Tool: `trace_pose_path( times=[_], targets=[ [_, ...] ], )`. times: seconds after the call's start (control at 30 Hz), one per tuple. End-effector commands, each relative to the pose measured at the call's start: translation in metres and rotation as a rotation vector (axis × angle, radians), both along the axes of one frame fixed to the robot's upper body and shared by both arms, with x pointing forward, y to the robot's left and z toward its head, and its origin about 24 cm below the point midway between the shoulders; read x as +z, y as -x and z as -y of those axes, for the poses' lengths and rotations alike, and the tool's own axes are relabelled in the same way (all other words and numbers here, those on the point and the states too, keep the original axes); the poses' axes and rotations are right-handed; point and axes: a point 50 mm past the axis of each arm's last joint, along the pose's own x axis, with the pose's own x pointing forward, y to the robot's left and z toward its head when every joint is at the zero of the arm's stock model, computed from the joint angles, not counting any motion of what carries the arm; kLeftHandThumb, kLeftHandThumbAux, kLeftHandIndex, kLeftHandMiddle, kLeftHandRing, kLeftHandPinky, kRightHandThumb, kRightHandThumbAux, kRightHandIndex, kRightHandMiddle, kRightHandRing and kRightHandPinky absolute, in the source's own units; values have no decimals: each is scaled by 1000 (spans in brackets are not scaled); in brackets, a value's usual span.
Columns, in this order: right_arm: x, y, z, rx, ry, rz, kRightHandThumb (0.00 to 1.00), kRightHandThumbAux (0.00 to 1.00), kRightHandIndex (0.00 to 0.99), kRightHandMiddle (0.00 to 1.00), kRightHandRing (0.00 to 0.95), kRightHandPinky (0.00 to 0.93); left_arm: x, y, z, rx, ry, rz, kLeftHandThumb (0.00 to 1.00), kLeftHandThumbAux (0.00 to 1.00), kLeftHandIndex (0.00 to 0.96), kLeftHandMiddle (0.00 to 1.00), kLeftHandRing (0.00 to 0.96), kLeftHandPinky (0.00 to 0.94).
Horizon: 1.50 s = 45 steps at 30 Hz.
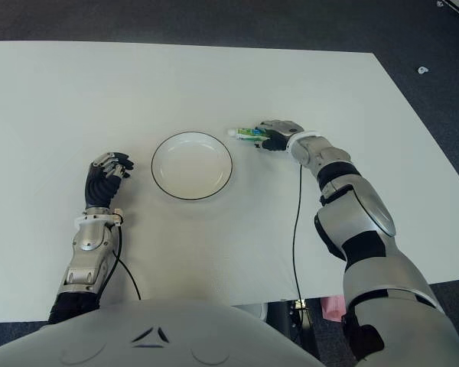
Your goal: Put the toothpaste on the table into the plate.
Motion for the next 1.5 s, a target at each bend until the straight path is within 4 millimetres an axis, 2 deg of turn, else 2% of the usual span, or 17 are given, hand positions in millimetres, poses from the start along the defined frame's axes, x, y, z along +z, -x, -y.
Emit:
trace_pose_path(
  times=[0.03,0.37,0.5,0.63,0.73,0.97,1.03,1.1,1.27,1.43,1.5],
  targets=[
    [-49,28,1,-15,64,-148,570,129,0,0,0,0,-31,22,-2,27,25,-189,710,720,431,494,490,498],
    [-57,31,1,-74,55,-82,590,203,0,0,0,0,-32,23,-2,32,22,-190,711,720,431,498,497,498],
    [-66,37,1,-109,48,-37,610,246,0,0,0,0,-32,23,-2,34,22,-187,711,720,432,498,500,500],
    [-82,50,3,-167,61,6,668,324,0,1,4,77,-32,23,-3,38,29,-189,710,719,432,499,495,494],
    [-86,54,5,-190,69,32,713,366,25,49,71,134,-31,24,-2,40,34,-191,710,720,432,497,490,490],
    [-82,51,3,-230,43,88,786,426,113,195,227,251,-31,24,-2,41,43,-192,708,721,430,497,488,496],
    [-82,51,4,-242,35,92,796,431,126,215,247,268,-30,24,-2,40,43,-190,708,721,430,497,488,497],
    [-83,51,4,-263,19,97,834,447,203,290,323,349,-30,24,-1,41,41,-188,708,722,430,497,487,494],
    [-84,52,4,-290,-12,96,888,463,336,404,438,458,-29,25,-1,48,23,-195,708,722,430,496,487,491],
    [-85,52,3,-307,-34,84,910,480,410,471,501,505,-30,24,-2,54,11,-209,708,721,431,502,496,503],
    [-85,52,2,-311,-39,79,954,556,423,452,500,516,-30,25,-2,53,10,-209,708,721,431,505,500,505]
  ],
)
